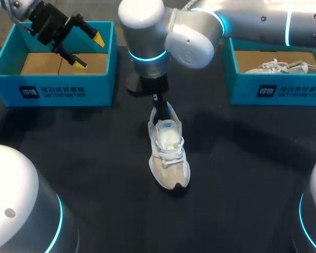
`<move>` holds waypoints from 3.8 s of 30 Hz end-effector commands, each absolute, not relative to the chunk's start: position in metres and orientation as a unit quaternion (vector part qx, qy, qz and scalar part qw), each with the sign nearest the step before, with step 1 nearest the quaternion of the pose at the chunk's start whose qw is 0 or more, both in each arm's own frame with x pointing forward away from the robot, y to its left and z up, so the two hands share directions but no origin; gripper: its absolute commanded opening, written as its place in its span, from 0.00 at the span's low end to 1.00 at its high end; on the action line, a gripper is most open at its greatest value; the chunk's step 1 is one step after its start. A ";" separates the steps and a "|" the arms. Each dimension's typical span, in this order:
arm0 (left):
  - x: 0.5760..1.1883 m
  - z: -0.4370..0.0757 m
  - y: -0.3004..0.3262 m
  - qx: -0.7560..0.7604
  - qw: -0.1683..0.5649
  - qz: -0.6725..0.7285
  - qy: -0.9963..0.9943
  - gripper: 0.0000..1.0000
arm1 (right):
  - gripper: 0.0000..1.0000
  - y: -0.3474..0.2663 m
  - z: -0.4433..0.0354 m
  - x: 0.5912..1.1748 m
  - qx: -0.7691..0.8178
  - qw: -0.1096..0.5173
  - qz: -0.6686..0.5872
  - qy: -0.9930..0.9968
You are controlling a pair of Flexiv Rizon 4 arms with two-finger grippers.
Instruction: Take the shoe out of the shoebox, open the shoe tongue, remove and reinsert the insole, then place the shoe into the shoebox
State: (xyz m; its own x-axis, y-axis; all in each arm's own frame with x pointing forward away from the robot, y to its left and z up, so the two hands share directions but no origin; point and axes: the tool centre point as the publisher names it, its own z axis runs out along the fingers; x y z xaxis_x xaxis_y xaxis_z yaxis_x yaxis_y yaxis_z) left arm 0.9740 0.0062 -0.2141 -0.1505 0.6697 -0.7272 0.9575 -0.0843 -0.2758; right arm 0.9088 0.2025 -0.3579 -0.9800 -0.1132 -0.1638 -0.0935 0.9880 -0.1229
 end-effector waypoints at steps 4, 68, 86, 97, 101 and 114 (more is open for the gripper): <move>0.975 -0.214 0.006 0.626 0.183 -0.389 0.651 1.00 | 0.93 0.202 -0.376 0.914 -0.051 0.075 -0.057 0.994; 0.975 -0.214 0.006 0.626 0.183 -0.389 0.651 1.00 | 0.00 0.223 -0.165 0.895 -0.073 0.134 -0.040 0.987; 0.975 -0.214 0.006 0.626 0.183 -0.389 0.651 1.00 | 0.00 0.219 -0.163 0.898 -0.065 0.133 -0.042 0.988; 0.969 -0.195 -0.002 0.521 0.206 -0.365 0.744 1.00 | 0.00 0.153 -0.142 0.938 0.028 0.149 -0.056 0.987; 0.974 -0.187 -0.002 0.440 0.208 -0.372 0.791 1.00 | 0.00 0.127 -0.135 0.954 0.075 0.157 -0.058 0.983; 1.008 -0.196 0.002 0.212 0.155 -0.369 0.892 1.00 | 0.00 0.047 -0.127 0.987 0.243 0.166 -0.053 0.954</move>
